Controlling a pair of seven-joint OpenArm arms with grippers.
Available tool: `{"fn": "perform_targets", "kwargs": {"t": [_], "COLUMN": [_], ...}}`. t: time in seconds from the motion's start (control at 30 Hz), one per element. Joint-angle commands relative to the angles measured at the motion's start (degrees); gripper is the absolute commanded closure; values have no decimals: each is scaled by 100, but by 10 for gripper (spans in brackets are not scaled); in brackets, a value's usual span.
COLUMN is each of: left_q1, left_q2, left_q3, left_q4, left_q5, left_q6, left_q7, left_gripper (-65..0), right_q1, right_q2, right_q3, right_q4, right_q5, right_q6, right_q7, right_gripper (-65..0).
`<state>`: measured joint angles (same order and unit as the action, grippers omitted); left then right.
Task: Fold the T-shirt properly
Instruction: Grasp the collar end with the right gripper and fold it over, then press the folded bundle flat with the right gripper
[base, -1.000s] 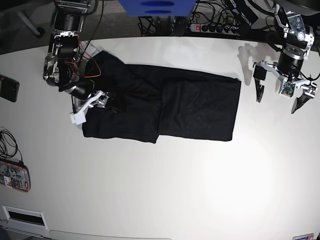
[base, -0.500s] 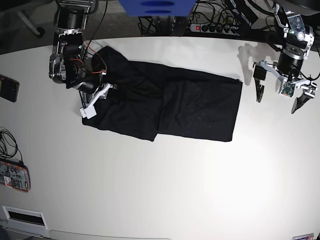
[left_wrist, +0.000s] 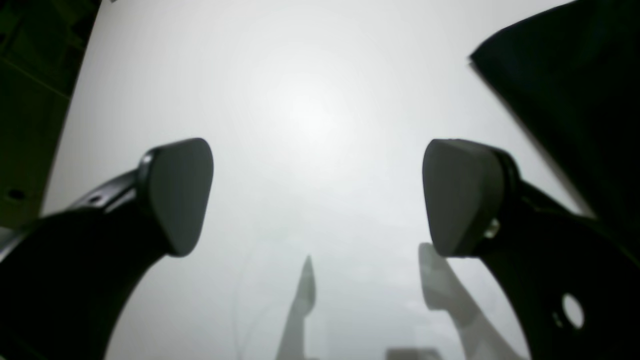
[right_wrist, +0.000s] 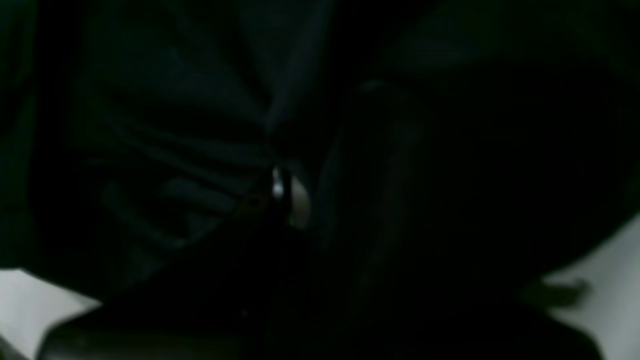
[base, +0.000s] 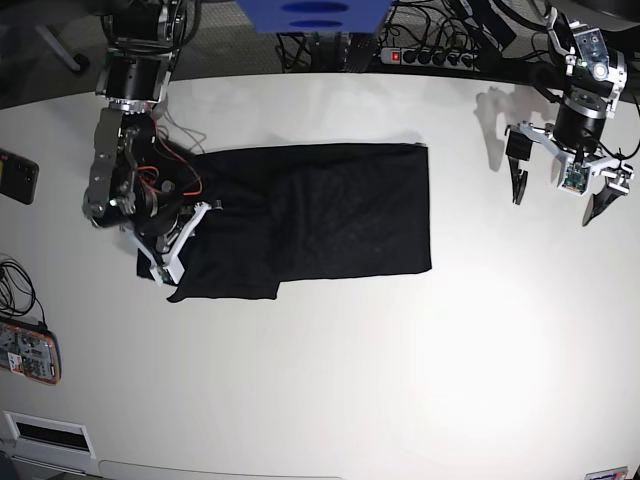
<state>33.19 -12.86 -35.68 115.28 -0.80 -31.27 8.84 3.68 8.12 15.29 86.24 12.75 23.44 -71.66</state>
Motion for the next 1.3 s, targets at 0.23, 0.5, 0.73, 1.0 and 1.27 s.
{"fn": "perform_targets", "kwargs": {"t": [0.23, 0.5, 0.73, 1.0, 1.27], "left_q1": [17, 8, 17, 17, 26], "left_q2": [-37, -28, -28, -28, -28], "left_q3": [-23, 162, 223, 258, 416], "left_q4": [107, 107, 107, 98, 89], "left_q5": [-48, -48, -48, -48, -39], "left_q6": [54, 54, 54, 54, 54], "left_q7": [-141, -141, -141, -124, -124], "left_gripper": [-644, -644, -644, -644, -644], "right_q1": [304, 322, 304, 278, -206], "right_q2": [1, -386, -711, -1687, -1687], "right_q3": [-1103, -2228, -2782, -3388, -3661], "right_q4": [1121, 1772, 1772, 1772, 1763], "right_q5": [-1930, -4093, -4823, -6115, -6414], "right_q6": [16, 16, 16, 16, -634], "right_q7": [-294, -302, -320, -320, -214], "right_gripper": [0, 0, 0, 0, 0]}}
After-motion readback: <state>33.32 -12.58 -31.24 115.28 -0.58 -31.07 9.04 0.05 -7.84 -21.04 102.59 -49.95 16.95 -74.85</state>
